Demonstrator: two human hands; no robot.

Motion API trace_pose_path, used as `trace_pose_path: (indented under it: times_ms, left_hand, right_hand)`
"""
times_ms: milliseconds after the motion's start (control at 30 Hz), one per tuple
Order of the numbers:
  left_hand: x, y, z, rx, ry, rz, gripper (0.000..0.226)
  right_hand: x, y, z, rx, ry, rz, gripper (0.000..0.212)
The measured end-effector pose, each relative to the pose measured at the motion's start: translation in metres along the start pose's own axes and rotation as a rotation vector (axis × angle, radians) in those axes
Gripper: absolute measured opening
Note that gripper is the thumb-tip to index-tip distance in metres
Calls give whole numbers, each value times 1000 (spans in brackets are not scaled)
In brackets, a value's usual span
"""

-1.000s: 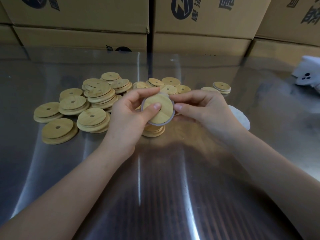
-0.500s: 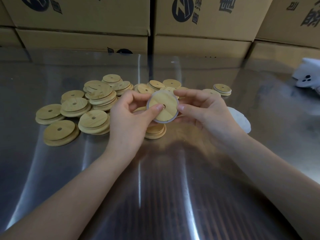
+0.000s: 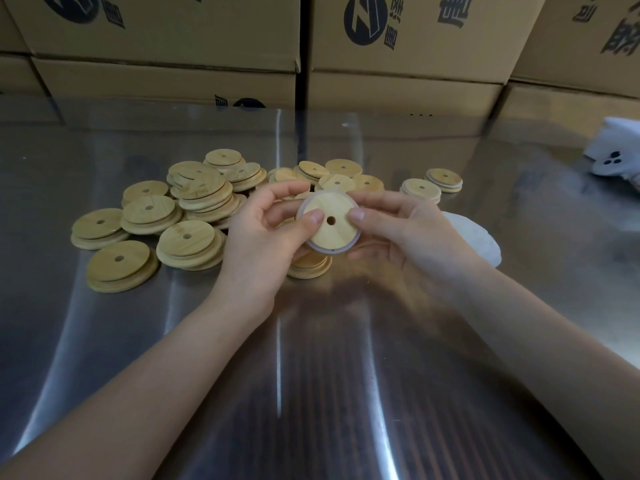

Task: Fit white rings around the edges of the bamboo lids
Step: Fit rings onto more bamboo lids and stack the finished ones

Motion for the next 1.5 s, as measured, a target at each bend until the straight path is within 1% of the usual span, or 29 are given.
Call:
trace_pose_path:
  times_ms: [133,233,400,467,533,567,633,667,733,800,867,900,967,1033,1133,1267,1333,1500]
  left_hand:
    - [11,1,5,87,-16,-135,30]
    - [19,2,4,84,-8,-208,27]
    - [20,5,-1,43,-21,-205,18]
    - [18,5,0,46,-30,-199,18]
    - [18,4,2,58,-36,-199,22]
    - [19,4,2,60,-35,-199,23]
    - [18,4,0,50,-3,-184,21]
    - [17,4,-2,43,32,-165,19]
    - [14,3,-3,27,95,-119,16]
    - [10,2,-3,7,153,-60,19]
    - [6,1,-2,1,225,3,21]
    - [5,0,0,6,253,27,22]
    - [4,-2,4,25,293,67,24]
    - [2,-3,6,38,330,98,26]
    - [1,-4,8,51,376,131,27]
    - [0,-5,9,58,417,166,28]
    - [-1,-5,10,63,433,179,28]
    - [-1,-5,11,67,456,186,28]
  right_hand:
    - [-2,5,-11,-48,-32,12,16]
    - [-1,9,-18,-78,2,9,18]
    - [-1,11,-20,-74,18,28,32]
    - [-1,11,-19,-65,35,39,35]
    - [1,12,-20,-71,64,46,29]
    - [2,13,-25,-91,93,47,22]
    - [4,17,-42,-200,167,53,7]
    - [4,20,-55,-286,203,64,6]
    - [2,22,-84,-473,256,86,9]
    - [2,21,-110,-618,261,66,17]
    - [7,20,-130,-699,190,6,26]
    - [11,20,-137,-721,131,-25,26]
    - [19,19,-145,-745,2,-72,22]
    - [26,20,-151,-758,-195,-109,20]
    - [33,22,-153,-772,-516,-161,17]
    - [34,28,-147,-744,-717,-212,14]
    - [30,31,-143,-707,-781,-195,9]
    - [23,38,-135,-634,-980,-138,40]
Point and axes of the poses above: each hand's wrist, its own y-axis towards the middle knuckle, its own z-axis out of the palm, x = y × z, the point moved 9 cm from there along y, towards the middle knuckle, and after that the axes turned 7 degrees about -x, right-handed, at the moved point
